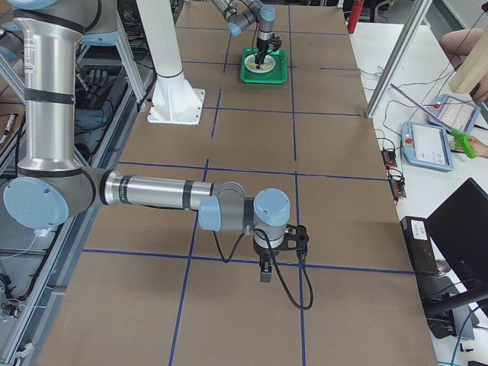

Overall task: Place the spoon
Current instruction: 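Lower the left gripper and close it on the yellow spoon handle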

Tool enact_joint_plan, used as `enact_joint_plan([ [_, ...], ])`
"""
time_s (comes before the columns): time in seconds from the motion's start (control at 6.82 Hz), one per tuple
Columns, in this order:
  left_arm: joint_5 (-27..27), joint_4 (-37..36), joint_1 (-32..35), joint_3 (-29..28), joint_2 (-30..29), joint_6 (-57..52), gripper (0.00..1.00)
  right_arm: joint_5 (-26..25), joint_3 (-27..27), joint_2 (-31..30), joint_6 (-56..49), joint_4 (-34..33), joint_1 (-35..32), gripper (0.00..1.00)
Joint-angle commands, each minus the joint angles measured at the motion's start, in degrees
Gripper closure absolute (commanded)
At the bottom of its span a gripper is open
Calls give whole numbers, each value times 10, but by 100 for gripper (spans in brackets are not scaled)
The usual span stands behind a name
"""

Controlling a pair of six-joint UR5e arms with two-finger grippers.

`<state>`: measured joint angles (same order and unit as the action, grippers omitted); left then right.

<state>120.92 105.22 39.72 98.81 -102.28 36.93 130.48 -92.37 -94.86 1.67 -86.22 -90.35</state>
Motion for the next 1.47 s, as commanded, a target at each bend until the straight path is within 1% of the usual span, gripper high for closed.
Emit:
enact_joint_plan([
  [0.0, 2, -1, -2, 0, 0, 1, 46, 0, 0, -1, 0, 0, 0, 0],
  [0.15, 3, -2, -3, -1, 1, 0, 63, 0, 0, -1, 0, 0, 0, 0],
  [0.29, 5, -3, -2, 1, 1, 0, 92, 0, 0, 0, 0, 0, 0, 0],
  [0.44, 5, -4, -2, 2, 2, 0, 100, 0, 0, 0, 0, 0, 0, 0],
  [0.73, 5, -5, 2, 10, 2, 1, 100, 0, 0, -1, 0, 0, 0, 0],
  [0.88, 5, -5, 4, 19, 12, 13, 100, 0, 0, -1, 0, 0, 0, 0],
  [1.03, 6, -6, 12, 34, 15, 48, 100, 0, 0, -1, 0, 0, 0, 0],
  [1.17, 21, -8, 18, 38, 5, 126, 100, 0, 0, -1, 0, 0, 0, 0],
  [1.32, 55, -7, 17, 27, -23, 234, 100, 0, 0, -1, 0, 0, 0, 0],
])
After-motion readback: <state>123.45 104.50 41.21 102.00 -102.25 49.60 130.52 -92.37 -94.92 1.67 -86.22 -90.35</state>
